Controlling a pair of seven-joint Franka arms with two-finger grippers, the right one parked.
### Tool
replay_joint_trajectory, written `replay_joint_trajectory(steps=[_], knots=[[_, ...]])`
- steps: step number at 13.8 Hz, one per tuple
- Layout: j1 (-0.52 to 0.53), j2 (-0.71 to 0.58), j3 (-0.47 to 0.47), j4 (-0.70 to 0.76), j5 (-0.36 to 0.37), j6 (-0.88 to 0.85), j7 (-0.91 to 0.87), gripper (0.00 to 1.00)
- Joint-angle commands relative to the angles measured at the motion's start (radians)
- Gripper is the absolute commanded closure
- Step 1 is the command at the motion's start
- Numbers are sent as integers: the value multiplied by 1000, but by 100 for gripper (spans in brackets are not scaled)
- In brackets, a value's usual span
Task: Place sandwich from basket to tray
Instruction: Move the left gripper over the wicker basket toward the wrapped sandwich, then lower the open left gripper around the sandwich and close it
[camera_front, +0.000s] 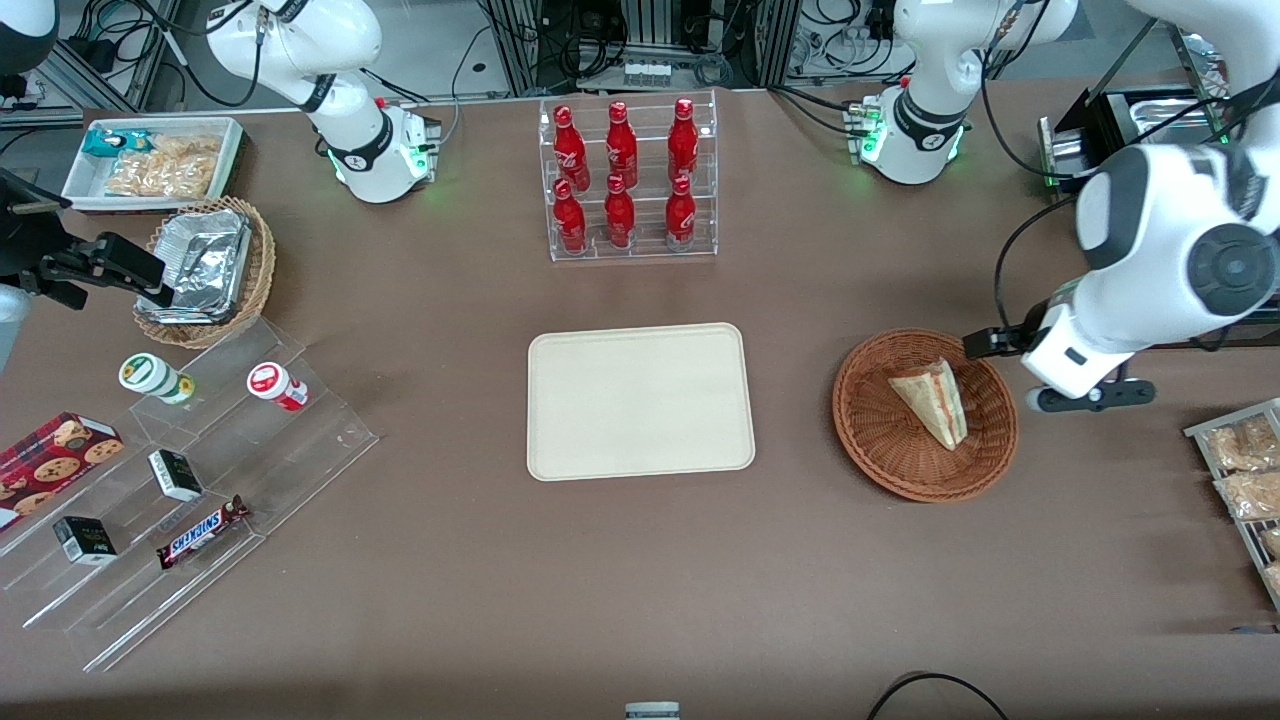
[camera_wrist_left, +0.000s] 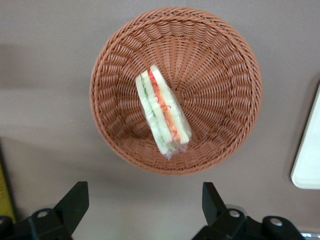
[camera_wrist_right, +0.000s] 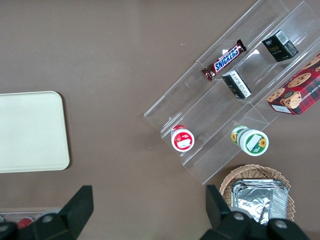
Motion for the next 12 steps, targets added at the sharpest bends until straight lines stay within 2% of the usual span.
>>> replay_joint_trajectory(steps=[1,6,9,12], knots=[[-4,-30,-6,-103,13,109,-62,0],[-41,-47,-9,-290,13,402,-317,0],[-43,-49,-9,-317,6,430,-400,0],[-43,-46,-9,-378,4,529,-515,0]])
